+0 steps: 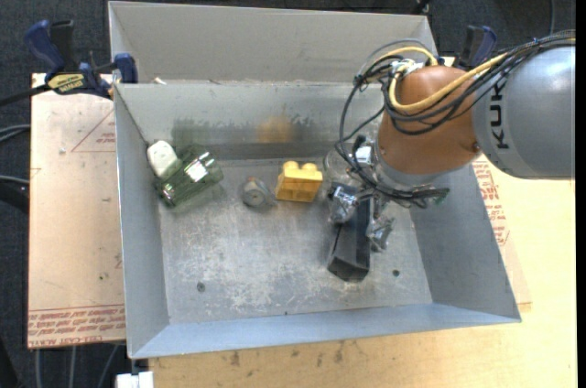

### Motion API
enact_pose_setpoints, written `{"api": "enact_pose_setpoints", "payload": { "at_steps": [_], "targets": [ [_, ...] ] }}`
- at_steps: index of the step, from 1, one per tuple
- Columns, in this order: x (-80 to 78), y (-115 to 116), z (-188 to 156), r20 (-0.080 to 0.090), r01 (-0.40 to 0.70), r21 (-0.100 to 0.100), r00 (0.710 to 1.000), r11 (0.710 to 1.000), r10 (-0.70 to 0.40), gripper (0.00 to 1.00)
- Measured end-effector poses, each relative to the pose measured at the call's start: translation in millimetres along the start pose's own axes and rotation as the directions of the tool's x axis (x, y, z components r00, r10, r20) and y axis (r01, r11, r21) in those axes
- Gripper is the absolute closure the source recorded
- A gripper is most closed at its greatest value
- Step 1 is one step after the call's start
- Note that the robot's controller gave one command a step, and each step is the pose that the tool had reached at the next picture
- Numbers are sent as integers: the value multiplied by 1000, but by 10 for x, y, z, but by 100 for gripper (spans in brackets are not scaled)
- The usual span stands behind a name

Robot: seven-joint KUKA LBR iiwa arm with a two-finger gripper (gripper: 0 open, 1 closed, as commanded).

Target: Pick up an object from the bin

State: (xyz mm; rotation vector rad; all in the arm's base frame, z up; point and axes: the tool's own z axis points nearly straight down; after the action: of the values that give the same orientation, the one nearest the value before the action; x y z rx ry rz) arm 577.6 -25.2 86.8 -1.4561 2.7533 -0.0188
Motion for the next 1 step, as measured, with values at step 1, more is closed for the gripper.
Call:
{"api": "enact_pose_setpoints", "payload": {
  "at_steps": [1],
  "targets": [
    [-1, -1, -2, 0, 0, 0, 1000, 1000, 0, 100]
  ]
}}
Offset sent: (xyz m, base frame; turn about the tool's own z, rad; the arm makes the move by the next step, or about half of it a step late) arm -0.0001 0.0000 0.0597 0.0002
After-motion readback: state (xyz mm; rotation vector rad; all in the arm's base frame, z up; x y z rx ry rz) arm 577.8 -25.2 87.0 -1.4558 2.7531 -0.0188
